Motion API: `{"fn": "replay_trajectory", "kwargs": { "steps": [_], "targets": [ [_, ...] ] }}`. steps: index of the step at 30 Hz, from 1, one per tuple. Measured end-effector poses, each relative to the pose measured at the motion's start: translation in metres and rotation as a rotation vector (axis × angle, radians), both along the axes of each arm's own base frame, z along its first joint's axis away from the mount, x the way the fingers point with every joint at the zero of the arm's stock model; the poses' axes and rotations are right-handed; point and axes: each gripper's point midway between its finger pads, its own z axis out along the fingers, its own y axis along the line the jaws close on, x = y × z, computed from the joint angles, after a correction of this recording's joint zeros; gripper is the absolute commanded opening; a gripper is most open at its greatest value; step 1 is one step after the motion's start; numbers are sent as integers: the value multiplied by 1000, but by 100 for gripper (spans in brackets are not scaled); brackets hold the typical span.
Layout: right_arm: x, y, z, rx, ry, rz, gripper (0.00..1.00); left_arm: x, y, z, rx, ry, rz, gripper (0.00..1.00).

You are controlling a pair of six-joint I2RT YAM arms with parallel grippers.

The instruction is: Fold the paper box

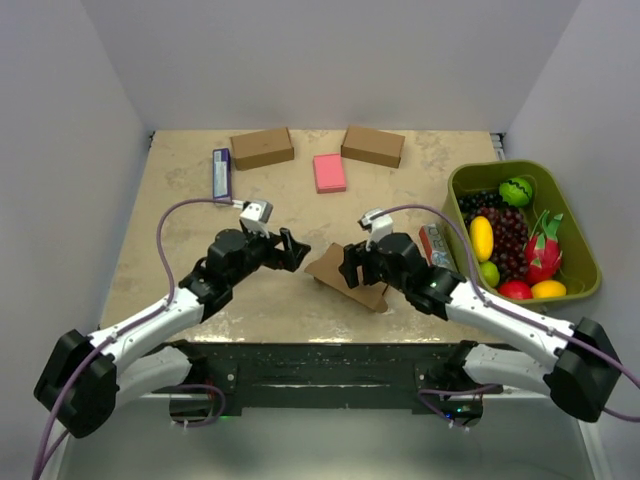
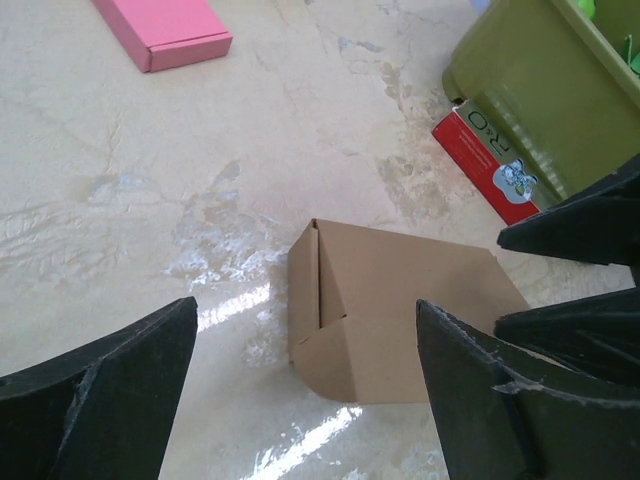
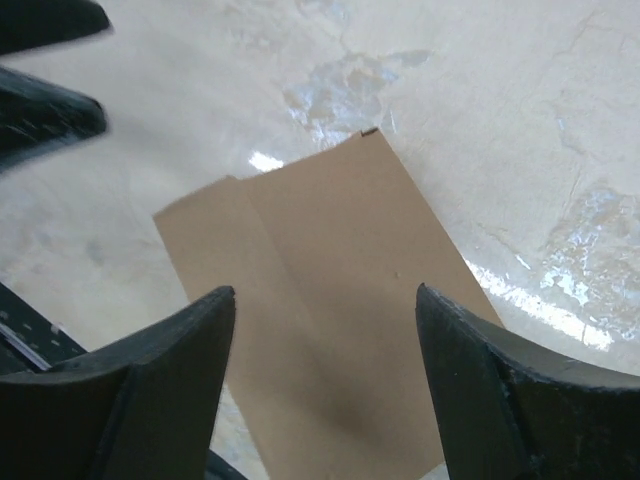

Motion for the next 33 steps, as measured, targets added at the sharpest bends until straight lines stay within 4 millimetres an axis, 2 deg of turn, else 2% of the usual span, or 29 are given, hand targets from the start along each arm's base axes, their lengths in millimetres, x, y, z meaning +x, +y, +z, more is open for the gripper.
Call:
{"fn": "replay_trajectory", "kwargs": {
  "steps": [1,2,5,7,15,23,26,31,33],
  "targets": [
    [1,2,-8,-35,11,20,92,0,3,0,-4,5,5,96],
    [0,5,-16,-67,25,42,99,-1,7,0,-8,11,11,96],
    [-7,9,-39,-150,62,99,99,-2,15,4,-26,23,22,96],
    [-13,11,-45,-181,69,127,99,-3,20,6,-40,35,25,96],
    [-34,32,-46,-254,38,230,99,-7,36,4,-63,146,13,97],
    [-37,43,-74,-457,13,224,99,10,43,60,-25,97,-41,97],
    [-32,44,-85,-568,-18,182,99,17,47,73,2,66,-45,98],
    [-27,41,-93,-708,-71,101,94,23,53,67,33,72,-52,98],
    [-23,41,-93,-746,-93,69,88,24,55,63,40,80,-56,98]
  ]
}}
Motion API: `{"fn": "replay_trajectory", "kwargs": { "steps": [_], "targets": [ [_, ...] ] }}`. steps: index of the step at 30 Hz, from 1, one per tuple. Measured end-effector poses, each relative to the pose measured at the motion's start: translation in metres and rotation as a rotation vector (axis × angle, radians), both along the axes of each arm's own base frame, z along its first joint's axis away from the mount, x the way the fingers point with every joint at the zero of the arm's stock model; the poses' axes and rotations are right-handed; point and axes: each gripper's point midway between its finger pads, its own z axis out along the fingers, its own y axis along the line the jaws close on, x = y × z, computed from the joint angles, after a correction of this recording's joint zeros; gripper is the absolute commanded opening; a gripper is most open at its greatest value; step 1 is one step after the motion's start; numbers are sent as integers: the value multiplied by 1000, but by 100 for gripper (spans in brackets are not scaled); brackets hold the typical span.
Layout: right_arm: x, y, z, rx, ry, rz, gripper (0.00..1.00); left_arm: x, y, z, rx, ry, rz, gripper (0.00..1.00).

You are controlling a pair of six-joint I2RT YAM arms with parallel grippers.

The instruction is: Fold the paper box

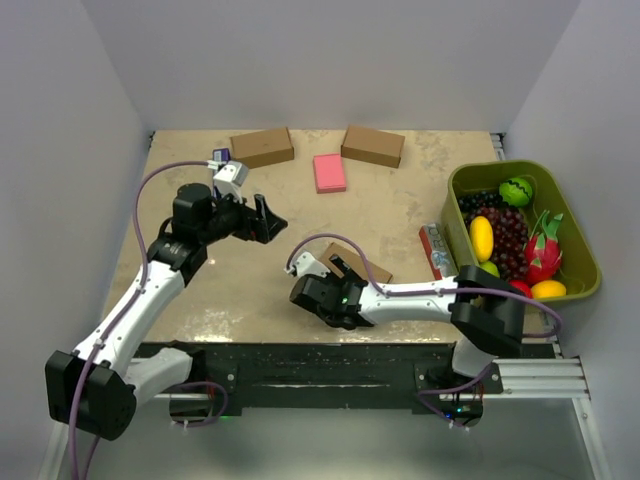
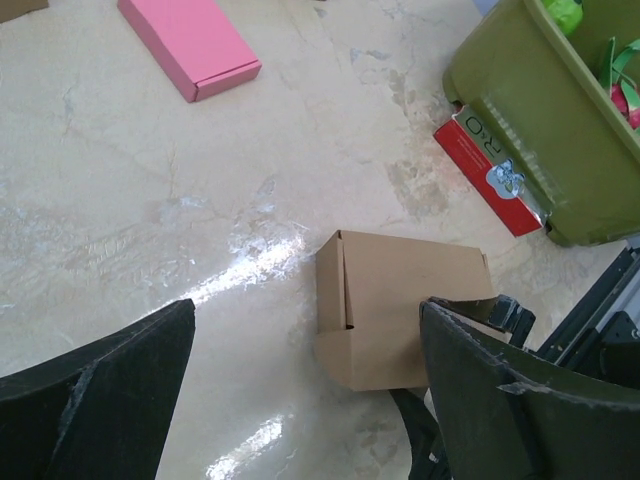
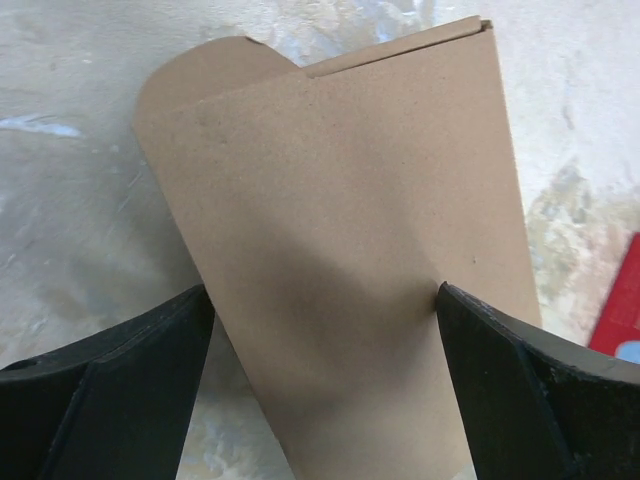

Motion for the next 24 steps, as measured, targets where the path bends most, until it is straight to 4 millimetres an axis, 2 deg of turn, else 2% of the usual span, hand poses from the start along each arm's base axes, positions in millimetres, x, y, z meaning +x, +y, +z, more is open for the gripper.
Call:
{"fn": "replay_trajectory", "kwargs": {
  "steps": [3,6,8,11,12,13,16,24],
  "targets": [
    [7,-1,-1,-61,-42,-38,76,1,1,-3,10,1,-10,98],
    [14,-3,-6,-127,-71,-71,73,2,3,-4,17,-6,-14,98],
    [17,-3,-9,-166,-84,-82,67,3,4,-4,19,-11,-17,98],
    [21,-6,-12,-220,-104,-91,51,3,4,-6,16,-17,-26,98],
    [22,-7,-12,-234,-110,-92,40,3,5,-9,15,-17,-28,98],
    [23,-7,-11,-250,-123,-94,36,2,4,-11,13,-14,-34,98],
    [26,-7,-6,-277,-147,-91,27,0,5,-17,18,-15,-48,98],
    [25,-9,2,-293,-129,-59,13,1,5,-18,18,-37,-64,98]
  ]
}}
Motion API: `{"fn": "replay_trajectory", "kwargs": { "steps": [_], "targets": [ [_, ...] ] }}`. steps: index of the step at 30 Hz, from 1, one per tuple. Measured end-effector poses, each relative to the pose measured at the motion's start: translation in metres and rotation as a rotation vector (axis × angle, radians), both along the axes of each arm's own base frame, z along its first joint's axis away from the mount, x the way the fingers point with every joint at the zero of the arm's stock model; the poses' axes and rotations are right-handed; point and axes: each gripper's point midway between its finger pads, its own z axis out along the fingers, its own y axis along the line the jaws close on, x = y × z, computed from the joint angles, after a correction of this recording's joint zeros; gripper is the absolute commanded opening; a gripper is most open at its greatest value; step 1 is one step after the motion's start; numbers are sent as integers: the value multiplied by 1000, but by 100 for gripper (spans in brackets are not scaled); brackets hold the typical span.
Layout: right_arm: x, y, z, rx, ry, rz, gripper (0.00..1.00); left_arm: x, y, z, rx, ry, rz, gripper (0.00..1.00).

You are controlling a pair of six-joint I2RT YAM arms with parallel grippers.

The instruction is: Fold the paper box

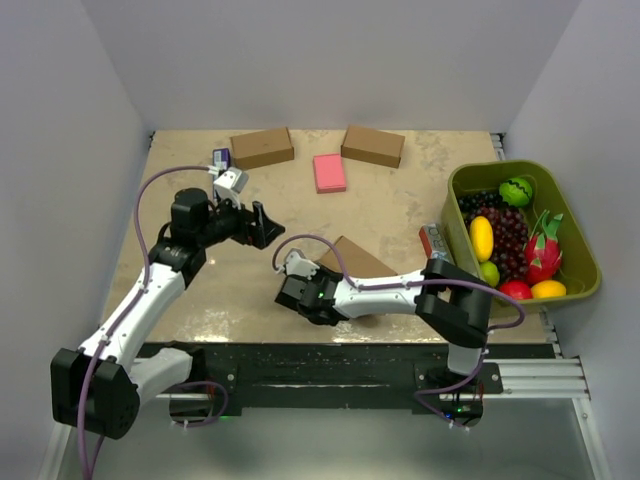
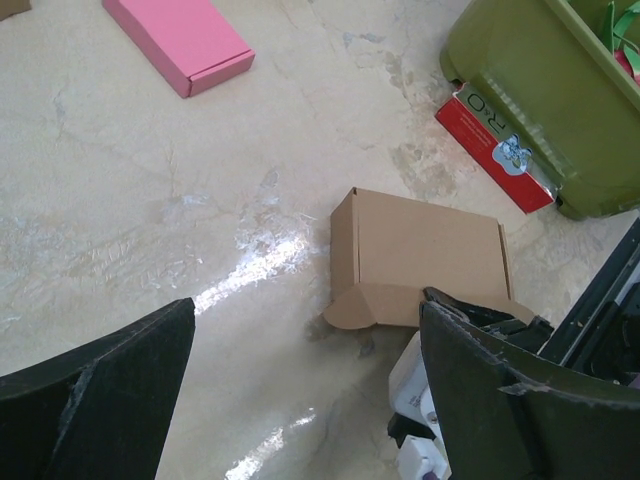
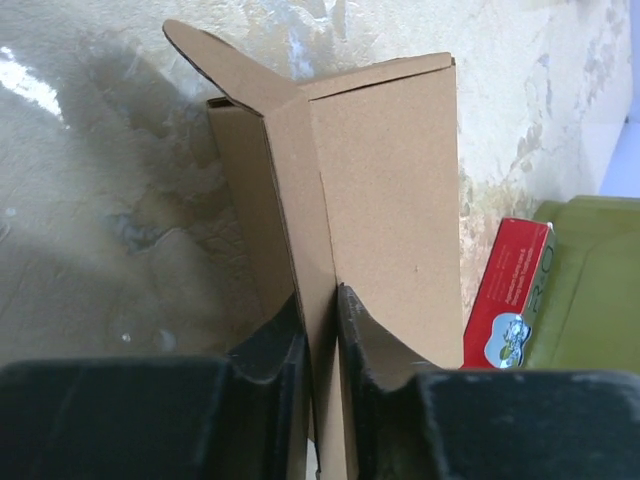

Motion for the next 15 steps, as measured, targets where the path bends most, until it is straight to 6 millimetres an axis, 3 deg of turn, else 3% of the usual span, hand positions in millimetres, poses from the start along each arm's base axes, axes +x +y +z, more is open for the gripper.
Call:
{"fn": "replay_trajectory", "kwargs": {
  "steps": [9,15],
  "targets": [
    [-11,12,15,119,152,88,0,-5,1,6,3,-35,-12,98],
    [-11,15,27,194,203,114,0,-7,1,9,-3,-48,-17,98]
  ]
}}
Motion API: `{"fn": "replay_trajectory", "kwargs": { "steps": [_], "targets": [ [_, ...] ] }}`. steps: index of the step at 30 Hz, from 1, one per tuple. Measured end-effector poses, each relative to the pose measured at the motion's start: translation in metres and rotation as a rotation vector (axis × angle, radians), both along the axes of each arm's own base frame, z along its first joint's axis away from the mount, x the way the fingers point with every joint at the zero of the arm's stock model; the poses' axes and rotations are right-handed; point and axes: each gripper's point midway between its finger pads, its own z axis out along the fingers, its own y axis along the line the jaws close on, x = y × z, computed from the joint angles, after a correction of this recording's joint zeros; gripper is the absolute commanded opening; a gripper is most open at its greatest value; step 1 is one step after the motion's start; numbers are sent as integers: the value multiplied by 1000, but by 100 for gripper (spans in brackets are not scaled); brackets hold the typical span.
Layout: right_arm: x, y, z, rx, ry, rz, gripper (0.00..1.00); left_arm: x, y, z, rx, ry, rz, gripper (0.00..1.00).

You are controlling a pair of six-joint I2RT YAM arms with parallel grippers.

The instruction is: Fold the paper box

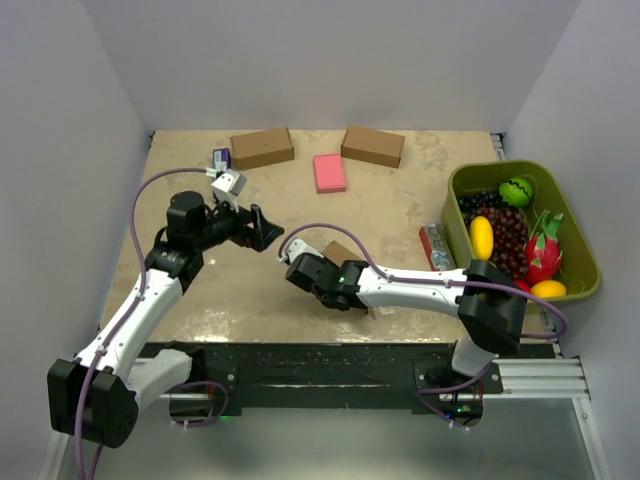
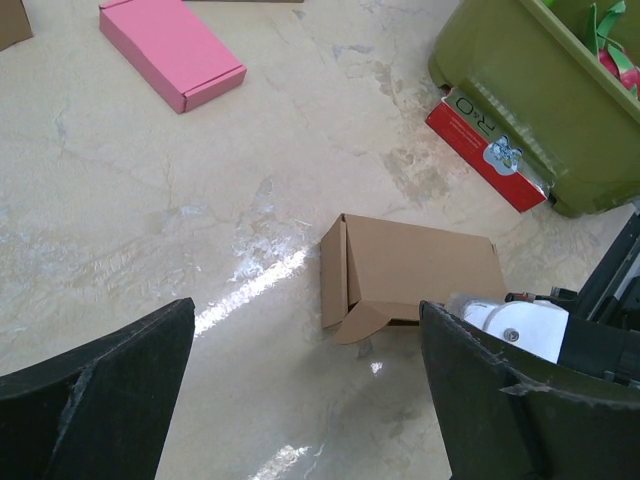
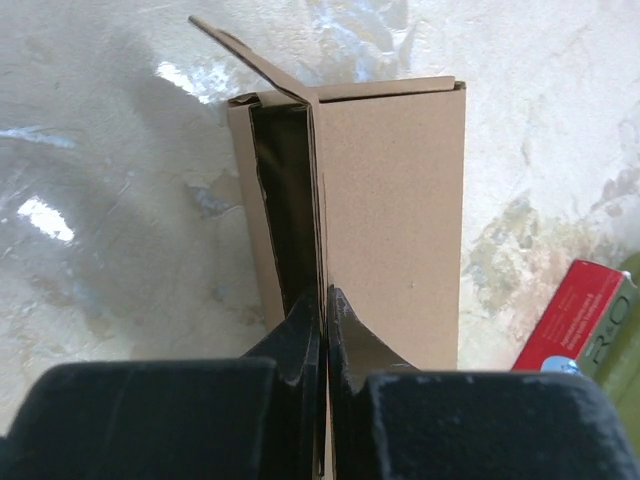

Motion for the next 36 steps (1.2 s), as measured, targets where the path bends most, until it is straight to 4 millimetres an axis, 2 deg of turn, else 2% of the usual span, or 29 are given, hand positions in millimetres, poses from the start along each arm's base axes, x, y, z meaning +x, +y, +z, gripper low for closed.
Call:
{"fn": "replay_trajectory", "kwargs": {
  "steps": [3,4,7,8,10,11,14,16,22,24,26,29,31,33,36],
  "targets": [
    [-2,2,-1,11,21,10,22,-1,0,-1,0,2,-1,98],
    [-4,3,-3,14,32,18,38,-1,0,-1,0,2,-3,98],
    [-7,7,-5,33,55,24,59,-1,0,-2,0,4,-4,98],
    [-9,8,-6,40,64,25,73,-1,0,-2,0,4,-4,98],
    [-12,11,-7,60,87,26,81,-1,0,-2,0,4,-4,98],
    [-15,12,-8,72,100,28,91,-1,0,-3,0,5,-3,98],
    [-21,17,3,131,128,35,97,0,-1,-7,5,15,-4,98],
    [-26,21,20,204,136,46,99,3,-1,-12,9,32,-4,97],
    [-33,28,99,496,93,36,99,12,-7,-40,26,126,-18,95],
    [-27,21,121,603,87,-22,99,15,-14,-41,32,141,-34,96],
    [-12,8,132,697,94,-107,99,16,-28,-38,44,138,-63,96],
    [22,-32,127,809,89,-296,99,20,-53,-27,56,116,-119,95],
    [34,-64,108,845,108,-428,98,25,-67,-24,61,110,-145,95],
    [36,-89,83,866,149,-540,98,33,-71,-26,68,118,-141,95],
    [26,-114,49,898,220,-667,99,39,-70,-34,78,136,-118,95]
  ]
}}
